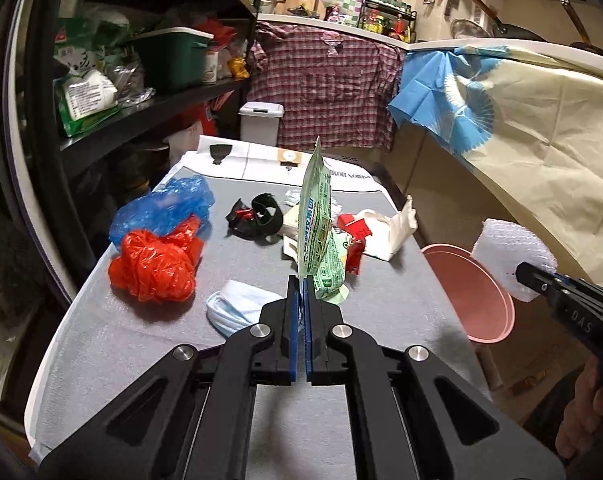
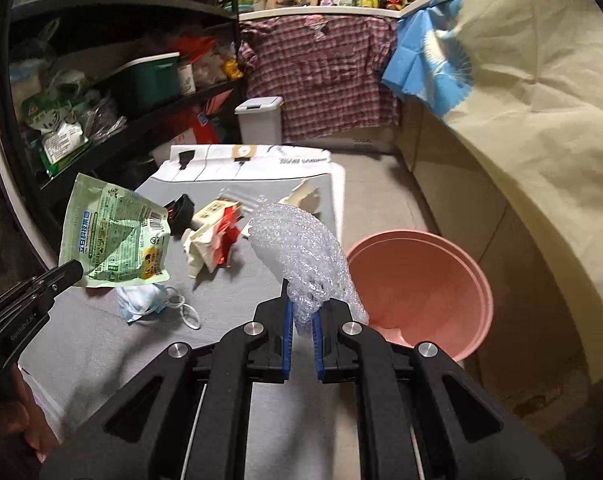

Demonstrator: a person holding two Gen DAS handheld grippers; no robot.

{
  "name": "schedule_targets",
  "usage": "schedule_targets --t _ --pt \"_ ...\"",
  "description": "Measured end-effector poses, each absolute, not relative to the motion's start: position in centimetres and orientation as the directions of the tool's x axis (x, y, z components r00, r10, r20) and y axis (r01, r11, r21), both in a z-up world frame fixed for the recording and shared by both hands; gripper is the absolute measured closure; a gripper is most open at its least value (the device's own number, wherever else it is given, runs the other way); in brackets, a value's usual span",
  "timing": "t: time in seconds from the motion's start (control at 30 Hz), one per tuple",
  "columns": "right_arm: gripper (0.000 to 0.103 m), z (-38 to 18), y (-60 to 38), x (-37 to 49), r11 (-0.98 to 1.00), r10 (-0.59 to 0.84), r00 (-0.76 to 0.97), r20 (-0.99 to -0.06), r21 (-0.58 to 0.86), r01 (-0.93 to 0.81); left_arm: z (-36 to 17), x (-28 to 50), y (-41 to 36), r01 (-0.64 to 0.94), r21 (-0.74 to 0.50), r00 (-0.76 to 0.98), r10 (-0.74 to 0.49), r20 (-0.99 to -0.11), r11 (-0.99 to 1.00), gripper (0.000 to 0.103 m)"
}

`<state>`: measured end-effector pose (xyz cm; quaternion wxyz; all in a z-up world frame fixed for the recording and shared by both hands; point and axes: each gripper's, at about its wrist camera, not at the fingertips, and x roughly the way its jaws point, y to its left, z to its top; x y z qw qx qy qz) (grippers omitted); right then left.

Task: Collect trash
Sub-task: 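Carry the green wrapper and bubble-wrap net over the pink bin with both tools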

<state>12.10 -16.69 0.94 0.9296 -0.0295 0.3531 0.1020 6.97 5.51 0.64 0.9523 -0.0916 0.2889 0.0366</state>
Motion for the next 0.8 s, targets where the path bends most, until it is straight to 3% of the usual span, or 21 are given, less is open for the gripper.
schedule_targets --t 0.8 --pt "0.094 3.1 -26.0 16.0 0.998 0.022 0.789 -0.615 0.064 0.022 2.4 9.8 -1.5 0.018 -0.110 0.827 -0.076 -0.558 0.994 0.101"
